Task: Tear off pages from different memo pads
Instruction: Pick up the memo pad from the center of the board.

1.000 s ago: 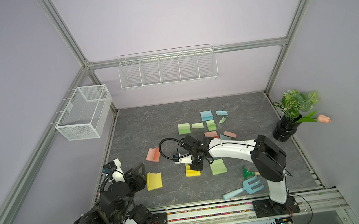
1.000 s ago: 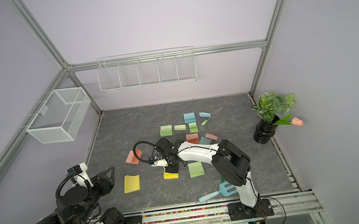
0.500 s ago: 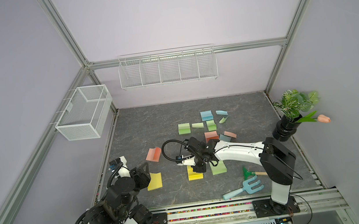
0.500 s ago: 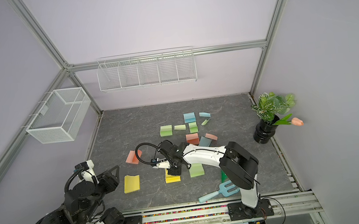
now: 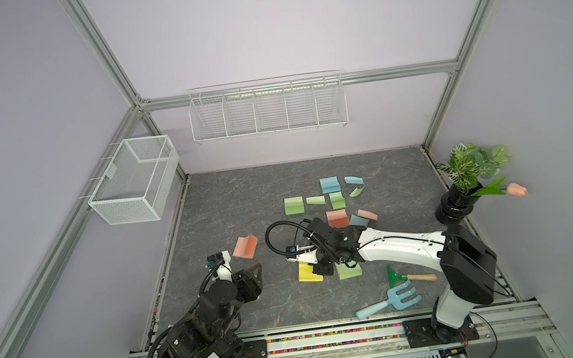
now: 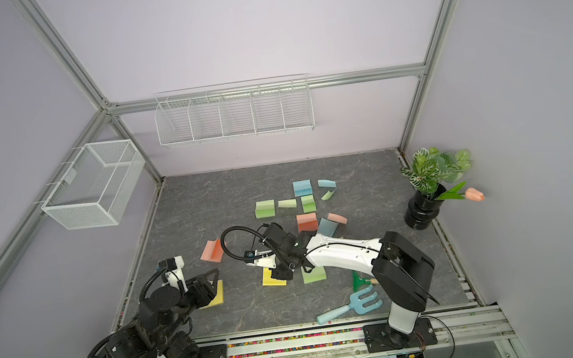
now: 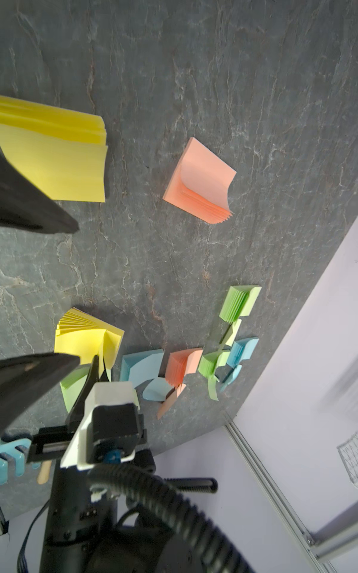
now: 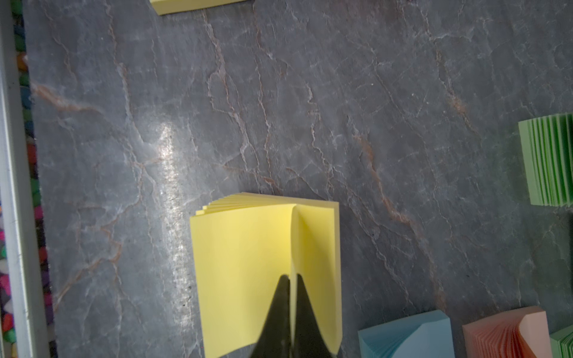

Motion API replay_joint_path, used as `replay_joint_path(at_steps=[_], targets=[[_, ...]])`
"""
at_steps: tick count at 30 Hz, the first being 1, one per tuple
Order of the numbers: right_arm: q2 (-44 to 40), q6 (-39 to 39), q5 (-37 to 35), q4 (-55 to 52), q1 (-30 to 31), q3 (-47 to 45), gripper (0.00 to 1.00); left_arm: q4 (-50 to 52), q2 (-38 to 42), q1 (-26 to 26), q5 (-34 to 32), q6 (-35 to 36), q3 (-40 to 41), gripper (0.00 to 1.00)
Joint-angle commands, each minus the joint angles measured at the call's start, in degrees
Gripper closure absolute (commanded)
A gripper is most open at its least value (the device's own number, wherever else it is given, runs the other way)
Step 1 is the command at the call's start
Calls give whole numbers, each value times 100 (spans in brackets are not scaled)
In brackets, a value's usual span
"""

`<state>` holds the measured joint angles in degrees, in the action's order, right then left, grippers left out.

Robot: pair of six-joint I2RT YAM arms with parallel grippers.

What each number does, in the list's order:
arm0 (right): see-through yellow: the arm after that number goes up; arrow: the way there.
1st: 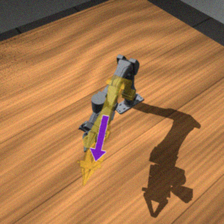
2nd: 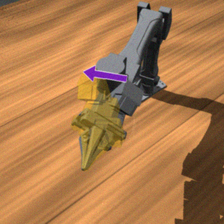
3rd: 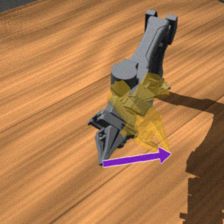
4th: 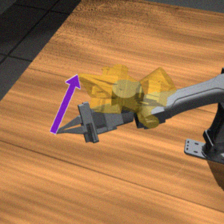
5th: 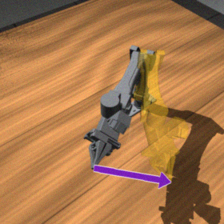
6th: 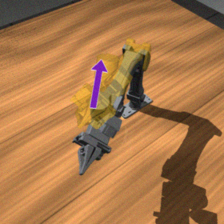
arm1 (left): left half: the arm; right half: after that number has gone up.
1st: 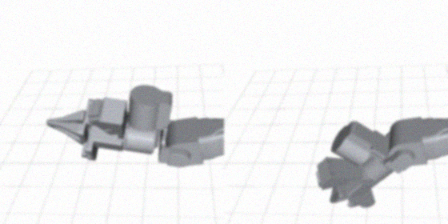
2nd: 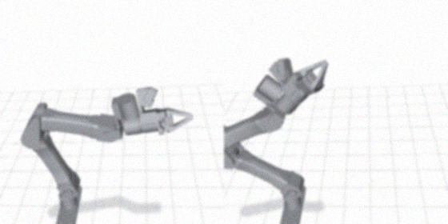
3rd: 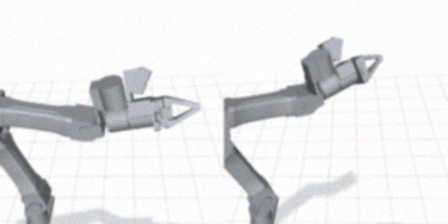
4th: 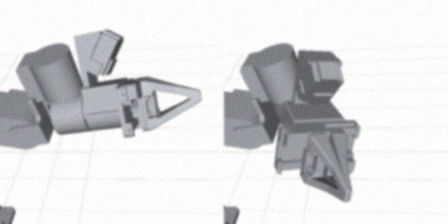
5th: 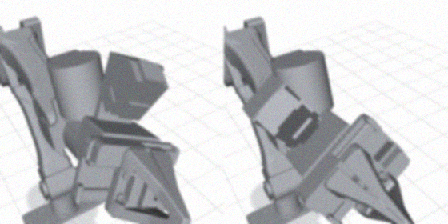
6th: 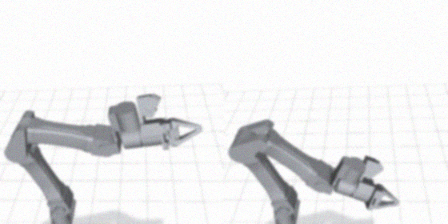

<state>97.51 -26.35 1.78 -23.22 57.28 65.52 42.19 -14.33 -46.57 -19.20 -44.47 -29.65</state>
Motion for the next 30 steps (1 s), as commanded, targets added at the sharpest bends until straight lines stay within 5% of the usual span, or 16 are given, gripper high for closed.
replay_joint_path(at_steps=[1, 12, 20, 30], targets=[[-269, 87, 52, 264, 38, -141, 93, -332, 141, -24, 24, 34, 88, 37], [-387, -19, 218, 226, -89, -197, 93, -1278, -436, -26, 956, 697, 473, 30], [-579, -91, 614, 122, -169, -121, 93, -1953, -101, -27, 1461, 902, 1090, 26], [-1147, -222, 1670, -235, -162, -30, 93, -2577, -420, -27, 2345, 1164, 1181, 19]])
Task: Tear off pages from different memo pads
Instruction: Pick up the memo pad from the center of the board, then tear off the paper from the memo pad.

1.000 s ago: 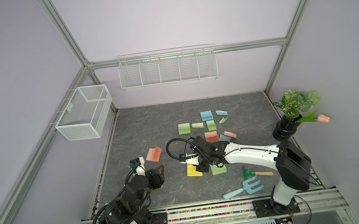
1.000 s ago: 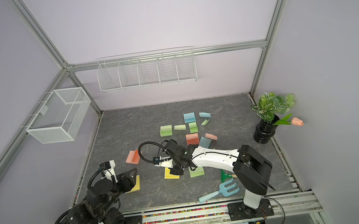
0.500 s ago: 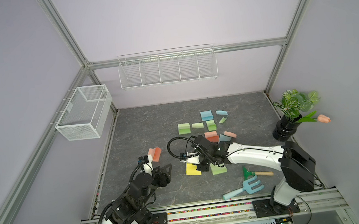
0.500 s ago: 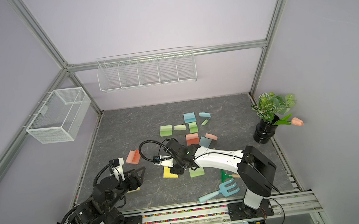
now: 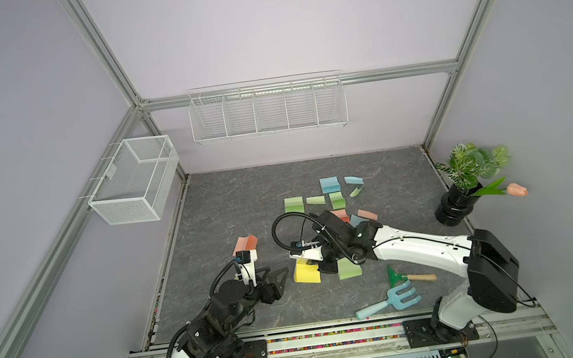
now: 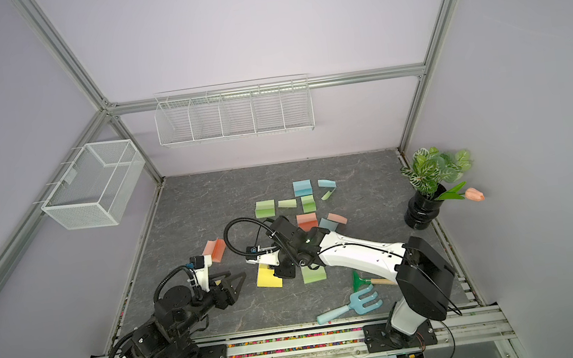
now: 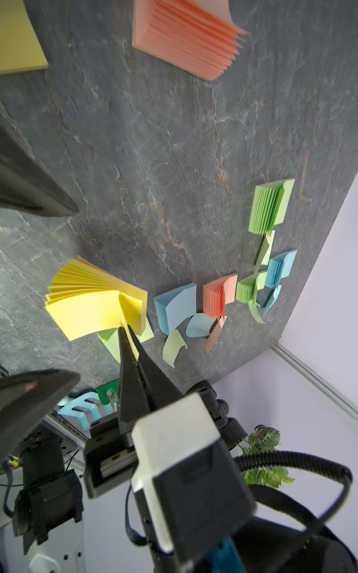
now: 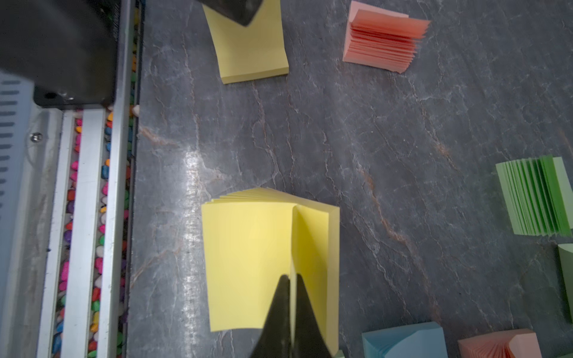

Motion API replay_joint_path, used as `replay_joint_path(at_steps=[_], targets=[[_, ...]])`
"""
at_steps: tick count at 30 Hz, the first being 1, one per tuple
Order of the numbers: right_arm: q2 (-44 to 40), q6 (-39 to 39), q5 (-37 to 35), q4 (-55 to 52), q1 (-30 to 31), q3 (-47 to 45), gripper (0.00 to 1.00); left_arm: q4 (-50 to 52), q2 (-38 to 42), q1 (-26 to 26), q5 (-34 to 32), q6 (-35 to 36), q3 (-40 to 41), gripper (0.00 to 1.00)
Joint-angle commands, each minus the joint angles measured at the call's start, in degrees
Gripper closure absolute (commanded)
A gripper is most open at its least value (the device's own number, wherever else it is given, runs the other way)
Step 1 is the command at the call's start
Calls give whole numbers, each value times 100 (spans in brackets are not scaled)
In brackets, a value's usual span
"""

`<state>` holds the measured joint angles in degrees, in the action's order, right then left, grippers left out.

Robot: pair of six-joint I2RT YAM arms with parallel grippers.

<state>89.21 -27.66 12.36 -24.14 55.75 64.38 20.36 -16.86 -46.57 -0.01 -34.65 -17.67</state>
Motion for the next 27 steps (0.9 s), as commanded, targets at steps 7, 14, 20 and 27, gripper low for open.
replay_joint_path(at_steps=[7, 14, 20, 27], targets=[[-715, 46, 1286, -161, 2, 75, 94, -899, -619, -25, 1003, 196, -52, 17], [-1016, 28, 1425, -183, 7, 33, 93, -1190, -543, -26, 1336, 273, 60, 19], [-1141, 15, 1453, -70, 4, -69, 93, -1443, -332, -26, 1647, 160, 167, 24], [-1281, 2, 1309, 83, 6, -187, 93, -1450, -153, -26, 1783, 1, 203, 63]])
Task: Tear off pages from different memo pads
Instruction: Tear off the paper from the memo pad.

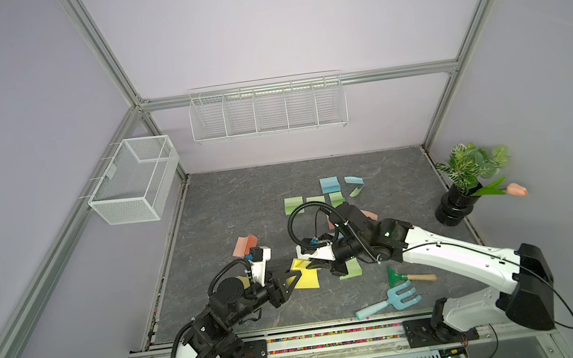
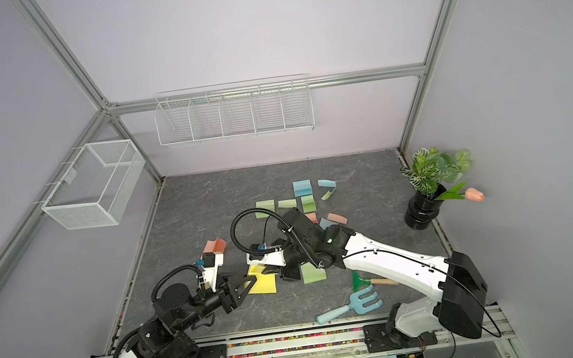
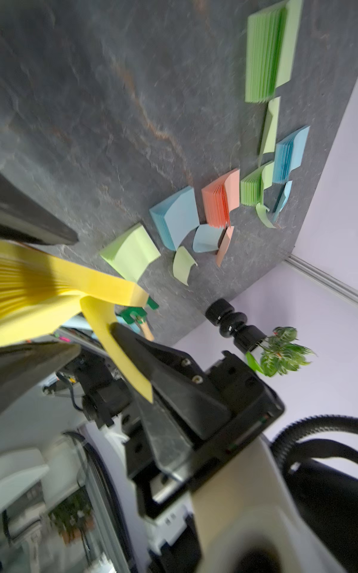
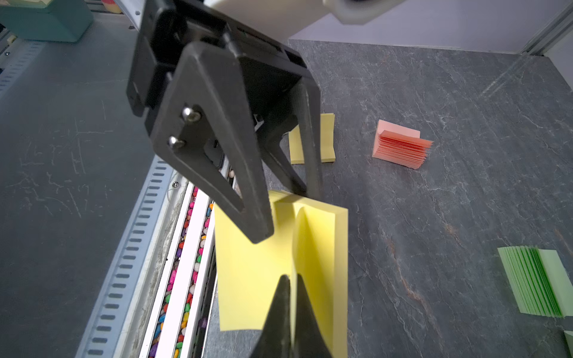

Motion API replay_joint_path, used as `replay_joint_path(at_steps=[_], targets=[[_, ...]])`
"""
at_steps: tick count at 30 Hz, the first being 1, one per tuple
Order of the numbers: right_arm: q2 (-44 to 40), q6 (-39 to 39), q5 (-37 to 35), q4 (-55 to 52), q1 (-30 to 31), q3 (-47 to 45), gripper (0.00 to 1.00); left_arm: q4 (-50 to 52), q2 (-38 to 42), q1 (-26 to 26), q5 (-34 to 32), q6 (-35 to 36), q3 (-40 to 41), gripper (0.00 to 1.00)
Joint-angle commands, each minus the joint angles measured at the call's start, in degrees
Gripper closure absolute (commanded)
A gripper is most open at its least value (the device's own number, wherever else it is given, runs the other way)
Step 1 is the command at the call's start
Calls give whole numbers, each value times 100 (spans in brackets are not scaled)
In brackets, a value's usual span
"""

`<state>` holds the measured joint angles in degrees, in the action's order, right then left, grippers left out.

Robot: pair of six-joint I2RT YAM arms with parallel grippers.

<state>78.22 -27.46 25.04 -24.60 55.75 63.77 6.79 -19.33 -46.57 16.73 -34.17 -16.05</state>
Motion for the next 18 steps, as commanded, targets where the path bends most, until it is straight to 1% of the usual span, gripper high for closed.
replay_joint_path(at_steps=[1, 4, 5, 8, 10, 12, 13, 18], targets=[[-212, -22, 19, 146, 0, -152, 93, -68, 105, -27, 71, -74, 48, 68], [-302, -24, -74, 221, -2, -246, 93, -47, 94, -27, 48, -106, 32, 81], [-328, -21, -108, 259, -1, -280, 93, -37, 88, -28, 26, -116, 26, 83], [-394, -10, -174, 381, -1, -364, 93, -29, 37, -25, 2, -148, 23, 98], [-404, 34, -217, 459, 1, -378, 93, 2, -9, -24, -36, -205, 15, 100], [-395, 56, -242, 482, -2, -358, 93, 18, -60, -23, -51, -255, -2, 82], [-386, 58, -244, 491, -3, -339, 93, 16, -69, -21, -27, -267, -3, 78], [-427, 83, -193, 522, 5, -313, 93, 23, -29, -28, 25, -257, -3, 66]])
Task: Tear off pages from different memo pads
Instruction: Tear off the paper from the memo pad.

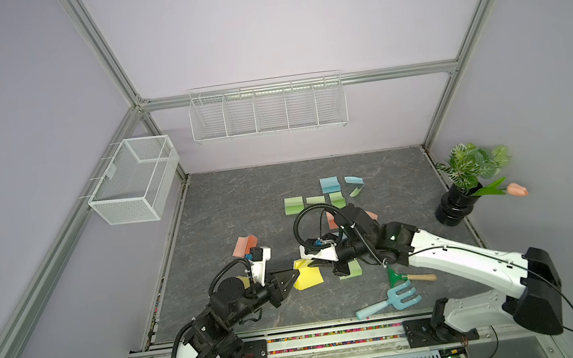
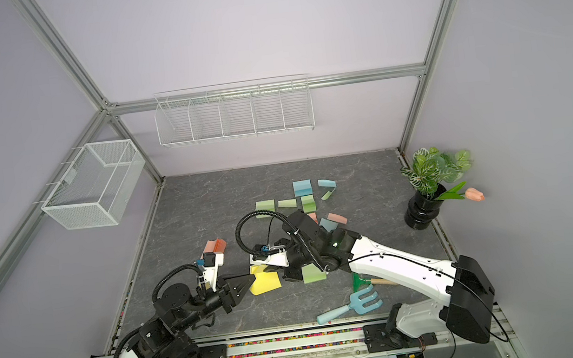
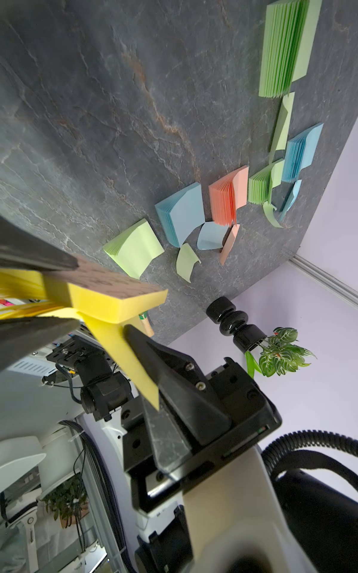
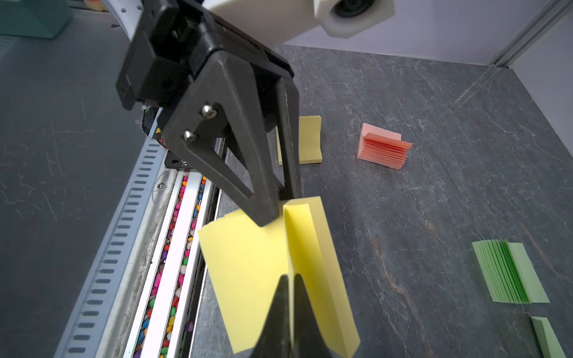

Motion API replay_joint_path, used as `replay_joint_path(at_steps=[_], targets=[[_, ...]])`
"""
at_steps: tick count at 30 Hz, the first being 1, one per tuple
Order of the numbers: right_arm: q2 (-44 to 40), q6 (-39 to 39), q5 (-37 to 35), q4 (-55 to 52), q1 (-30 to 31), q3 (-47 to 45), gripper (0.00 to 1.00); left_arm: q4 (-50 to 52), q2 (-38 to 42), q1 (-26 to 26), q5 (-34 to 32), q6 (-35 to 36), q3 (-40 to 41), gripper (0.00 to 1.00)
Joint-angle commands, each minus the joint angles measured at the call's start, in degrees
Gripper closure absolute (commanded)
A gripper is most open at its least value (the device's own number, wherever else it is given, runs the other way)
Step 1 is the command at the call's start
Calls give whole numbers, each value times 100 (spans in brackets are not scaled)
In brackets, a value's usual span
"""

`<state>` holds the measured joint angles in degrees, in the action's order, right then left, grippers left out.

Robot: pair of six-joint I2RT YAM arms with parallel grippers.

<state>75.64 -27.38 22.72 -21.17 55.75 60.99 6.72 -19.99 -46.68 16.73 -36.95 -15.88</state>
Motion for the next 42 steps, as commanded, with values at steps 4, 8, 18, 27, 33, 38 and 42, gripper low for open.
replay_joint_path(at_steps=[4, 8, 18, 27, 33, 38, 42], targets=[[-232, 92, 18, 191, -2, -56, 93, -57, 65, -14, 59, 7, 6, 66], [-235, 201, 10, 368, -1, -172, 94, -145, 27, -9, 133, -41, 6, 69], [-196, 258, -297, 608, 3, -210, 93, 238, 133, -10, -111, -34, -29, 98], [-602, 200, -1023, 1193, 3, -486, 94, 1105, 273, -16, -1315, -76, -151, 100], [-551, 193, -1445, 1173, 83, -404, 93, 2038, 434, -17, -2282, -377, -446, 100], [-256, -25, -2076, 1158, 78, -366, 93, 2969, 549, -15, -3146, -921, -839, 100], [240, -245, -2628, 1089, 71, -261, 93, 3346, 718, -16, -3454, -1166, -1030, 100]])
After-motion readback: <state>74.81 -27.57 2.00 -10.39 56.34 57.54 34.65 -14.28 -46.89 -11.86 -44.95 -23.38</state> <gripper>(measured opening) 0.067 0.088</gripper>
